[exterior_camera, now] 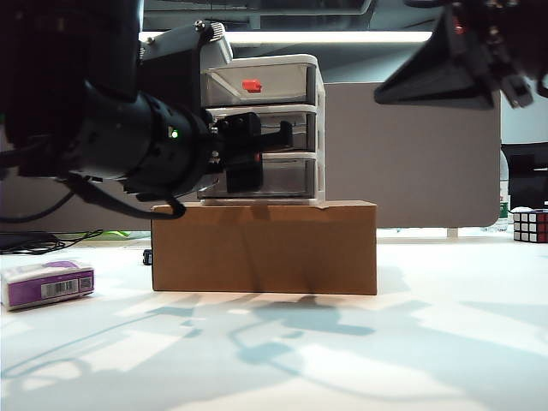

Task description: Open the third layer of the drawer on the table, pick up a pack of napkins on the table and put it in, and finally close the drawer.

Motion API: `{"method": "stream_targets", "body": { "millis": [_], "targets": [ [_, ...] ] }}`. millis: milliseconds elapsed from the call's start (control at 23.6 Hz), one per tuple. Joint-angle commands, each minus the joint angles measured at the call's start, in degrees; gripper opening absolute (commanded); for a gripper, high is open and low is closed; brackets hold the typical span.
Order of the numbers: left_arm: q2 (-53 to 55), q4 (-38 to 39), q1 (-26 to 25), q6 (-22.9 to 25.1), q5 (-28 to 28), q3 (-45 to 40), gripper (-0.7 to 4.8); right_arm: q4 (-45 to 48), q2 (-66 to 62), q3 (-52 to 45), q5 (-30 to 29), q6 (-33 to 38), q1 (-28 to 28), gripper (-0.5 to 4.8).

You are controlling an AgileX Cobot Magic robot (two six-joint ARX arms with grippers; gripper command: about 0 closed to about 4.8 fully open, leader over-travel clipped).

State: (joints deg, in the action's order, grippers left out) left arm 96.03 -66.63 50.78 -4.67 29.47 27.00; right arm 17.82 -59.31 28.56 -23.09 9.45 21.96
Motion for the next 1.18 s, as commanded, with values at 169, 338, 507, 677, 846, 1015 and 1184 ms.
{"method": "stream_targets", "body": {
  "millis": [169, 338, 507, 677, 846, 1015, 1184],
  "targets": [
    [3.1, -0.7, 0.0, 0.2, 1.7, 4.0, 2.35, -5.2, -4.7, 7.8, 0.7, -5.2, 0.1, -0.06],
    [4.9, -0.7, 0.0, 0.2, 4.2, 5.6, 2.32, -5.2, -4.8, 8.0, 0.6, -6.3, 0.1, -0.06],
    [6.2, -0.7, 0.0, 0.2, 4.2, 6.6, 2.19, -5.3, -4.8, 8.0, 0.3, -6.6, 0.1, -0.06],
    [7.3, -0.7, 0.0, 0.2, 4.2, 7.5, 1.78, -5.3, -4.8, 8.0, 0.3, -6.9, 0.1, -0.06],
    [7.6, -0.7, -0.1, 0.2, 4.2, 7.9, 1.78, -5.4, -4.8, 8.0, 0.2, -7.0, 0.1, -0.06],
    [7.6, -0.7, -0.2, 0.2, 4.4, 7.9, 1.77, -5.4, -4.8, 8.0, 0.3, -7.0, 0.1, -0.06],
    [7.6, -0.7, -0.2, 0.2, 6.2, 7.9, 1.73, -5.7, -4.8, 8.0, 0.2, -7.0, 0.1, -0.06]
  ]
}}
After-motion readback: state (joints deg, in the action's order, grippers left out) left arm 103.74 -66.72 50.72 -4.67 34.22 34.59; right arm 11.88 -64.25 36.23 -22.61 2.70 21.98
